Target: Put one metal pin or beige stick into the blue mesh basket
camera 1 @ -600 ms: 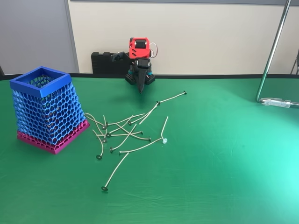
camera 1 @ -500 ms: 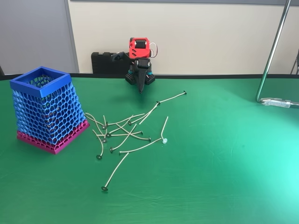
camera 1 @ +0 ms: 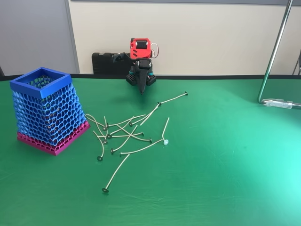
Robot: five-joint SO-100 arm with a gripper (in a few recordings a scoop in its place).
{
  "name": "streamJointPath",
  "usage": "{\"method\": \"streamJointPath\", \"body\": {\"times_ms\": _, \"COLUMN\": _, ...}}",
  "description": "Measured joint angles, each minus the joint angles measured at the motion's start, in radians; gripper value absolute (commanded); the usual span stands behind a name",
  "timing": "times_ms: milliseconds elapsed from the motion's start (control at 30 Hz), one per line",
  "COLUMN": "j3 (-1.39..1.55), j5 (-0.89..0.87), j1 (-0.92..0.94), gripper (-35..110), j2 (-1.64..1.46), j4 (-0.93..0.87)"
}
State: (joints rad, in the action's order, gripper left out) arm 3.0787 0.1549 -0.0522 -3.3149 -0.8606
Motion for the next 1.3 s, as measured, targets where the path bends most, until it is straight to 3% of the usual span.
{"method": "streamJointPath", "body": {"times_ms": 733, "j3": -0.028, "j5": -0.04, "j1": 0.015, "gripper": 1, "j2": 0.081, "j4": 0.025}}
{"method": "streamJointPath", "body": {"times_ms": 1300, "j3": -0.492, "j5": -0.239, "j1": 0.038, "gripper": 1, "j2": 0.545, "j4": -0.095}}
